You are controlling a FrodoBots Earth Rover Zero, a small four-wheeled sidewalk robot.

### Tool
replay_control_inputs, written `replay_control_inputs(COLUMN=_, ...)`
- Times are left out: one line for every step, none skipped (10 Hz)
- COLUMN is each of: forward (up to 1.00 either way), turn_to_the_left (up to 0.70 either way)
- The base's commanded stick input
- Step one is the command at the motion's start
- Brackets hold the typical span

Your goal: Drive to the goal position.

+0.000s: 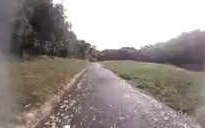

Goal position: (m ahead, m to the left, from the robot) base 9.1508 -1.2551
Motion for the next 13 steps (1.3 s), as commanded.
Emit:
replay_control_inputs(forward=1.0, turn_to_the_left=0.0)
replay_control_inputs(forward=1.0, turn_to_the_left=0.0)
replay_control_inputs(forward=1.0, turn_to_the_left=0.0)
replay_control_inputs(forward=1.0, turn_to_the_left=0.33)
replay_control_inputs(forward=1.0, turn_to_the_left=0.36)
replay_control_inputs(forward=1.0, turn_to_the_left=0.23)
replay_control_inputs(forward=1.0, turn_to_the_left=0.0)
replay_control_inputs(forward=1.0, turn_to_the_left=0.0)
replay_control_inputs(forward=1.0, turn_to_the_left=0.0)
replay_control_inputs(forward=1.0, turn_to_the_left=0.0)
replay_control_inputs(forward=1.0, turn_to_the_left=0.0)
replay_control_inputs(forward=1.0, turn_to_the_left=0.0)
replay_control_inputs(forward=1.0, turn_to_the_left=0.0)
